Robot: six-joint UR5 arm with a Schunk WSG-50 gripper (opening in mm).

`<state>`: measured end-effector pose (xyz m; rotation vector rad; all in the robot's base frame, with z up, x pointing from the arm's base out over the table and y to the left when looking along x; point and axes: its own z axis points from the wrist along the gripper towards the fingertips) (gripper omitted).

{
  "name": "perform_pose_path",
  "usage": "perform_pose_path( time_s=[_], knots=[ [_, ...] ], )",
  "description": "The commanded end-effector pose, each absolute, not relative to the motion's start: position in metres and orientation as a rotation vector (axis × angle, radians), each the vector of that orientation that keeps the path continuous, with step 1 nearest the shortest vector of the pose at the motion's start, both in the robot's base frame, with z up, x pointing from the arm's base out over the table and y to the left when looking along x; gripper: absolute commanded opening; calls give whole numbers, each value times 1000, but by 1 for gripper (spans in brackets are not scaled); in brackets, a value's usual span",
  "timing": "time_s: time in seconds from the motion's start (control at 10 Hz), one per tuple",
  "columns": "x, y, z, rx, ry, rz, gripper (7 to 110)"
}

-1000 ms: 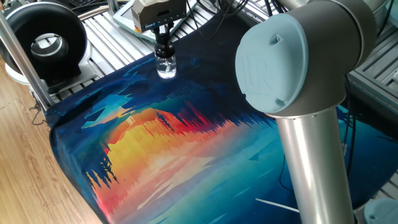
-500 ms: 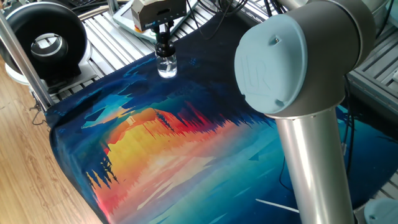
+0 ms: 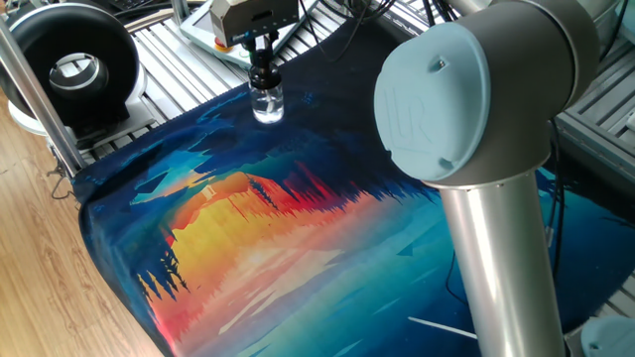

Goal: Screw the lid onto the jar

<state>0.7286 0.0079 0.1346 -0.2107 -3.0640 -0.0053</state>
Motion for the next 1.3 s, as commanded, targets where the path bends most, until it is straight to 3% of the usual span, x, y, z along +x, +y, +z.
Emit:
perform_pose_path(
  time_s=[0.0,1.2],
  knots=[
    [723,5,141,-198,-3056,-24,7],
    [694,2,151,-169,-3058,-51,7]
  ],
)
